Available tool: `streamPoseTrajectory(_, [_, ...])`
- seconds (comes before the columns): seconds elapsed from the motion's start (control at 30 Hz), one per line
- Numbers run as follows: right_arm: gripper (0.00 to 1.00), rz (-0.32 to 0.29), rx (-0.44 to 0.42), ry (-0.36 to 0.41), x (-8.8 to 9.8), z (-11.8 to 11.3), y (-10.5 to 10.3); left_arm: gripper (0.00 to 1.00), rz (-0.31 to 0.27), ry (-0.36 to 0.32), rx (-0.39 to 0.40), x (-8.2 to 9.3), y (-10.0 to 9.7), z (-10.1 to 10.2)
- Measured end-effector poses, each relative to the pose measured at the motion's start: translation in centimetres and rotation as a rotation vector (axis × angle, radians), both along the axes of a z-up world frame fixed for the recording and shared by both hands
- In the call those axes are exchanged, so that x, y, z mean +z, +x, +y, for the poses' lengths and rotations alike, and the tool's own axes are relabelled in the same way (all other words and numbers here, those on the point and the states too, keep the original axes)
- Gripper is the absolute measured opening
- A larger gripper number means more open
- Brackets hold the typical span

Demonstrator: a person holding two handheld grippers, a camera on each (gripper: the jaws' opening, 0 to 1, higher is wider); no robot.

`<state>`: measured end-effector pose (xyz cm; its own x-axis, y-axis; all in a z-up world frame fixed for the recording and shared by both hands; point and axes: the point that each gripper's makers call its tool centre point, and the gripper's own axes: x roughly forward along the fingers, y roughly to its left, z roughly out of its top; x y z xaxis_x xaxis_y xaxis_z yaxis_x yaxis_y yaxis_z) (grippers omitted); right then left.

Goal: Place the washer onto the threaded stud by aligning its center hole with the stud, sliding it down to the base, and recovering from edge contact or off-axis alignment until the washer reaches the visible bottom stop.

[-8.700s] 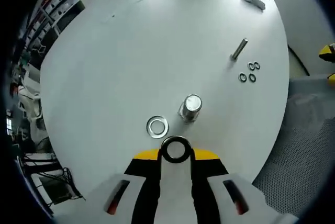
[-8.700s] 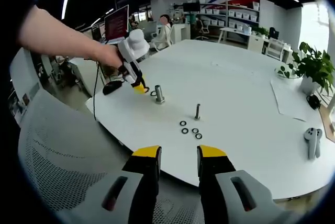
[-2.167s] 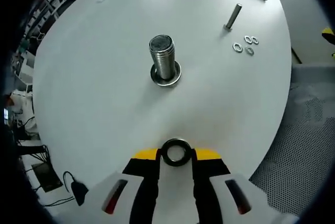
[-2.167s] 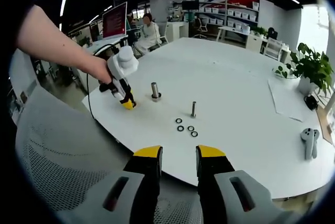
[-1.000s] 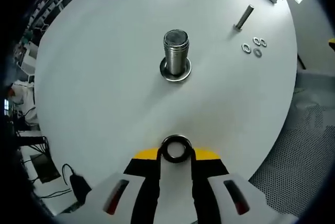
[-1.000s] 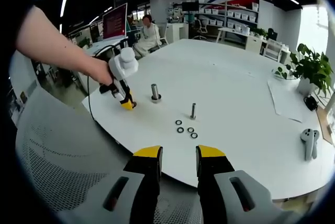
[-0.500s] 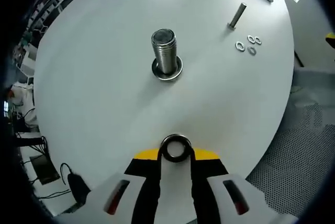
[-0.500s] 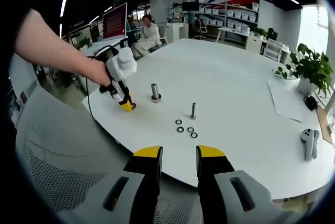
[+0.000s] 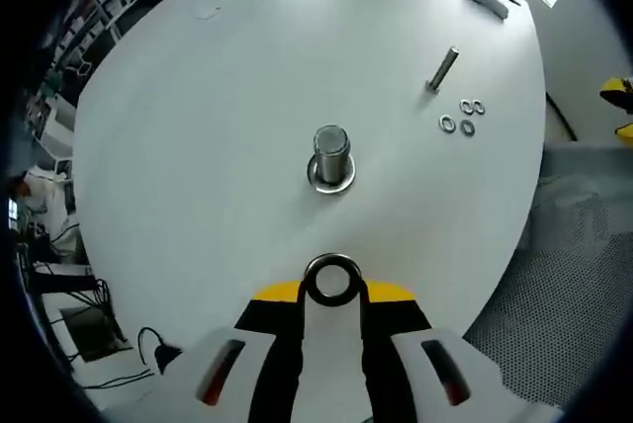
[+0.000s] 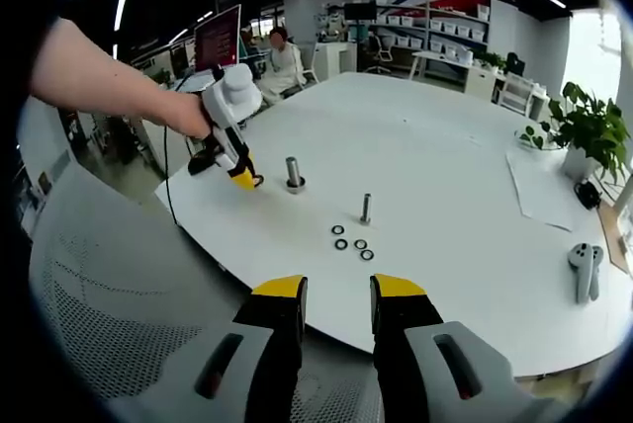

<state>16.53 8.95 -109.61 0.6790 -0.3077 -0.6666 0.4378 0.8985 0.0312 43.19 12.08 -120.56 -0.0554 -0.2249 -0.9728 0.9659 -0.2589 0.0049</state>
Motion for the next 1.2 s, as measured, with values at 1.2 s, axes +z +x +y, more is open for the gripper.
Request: streamPoseTrajectory(1.2, [0.28, -0.008, -0.008, -0.003, 0.2, -0.1, -0.2, 0.19, -0.010, -0.080, -0.118, 3.2, -1.7, -7.0])
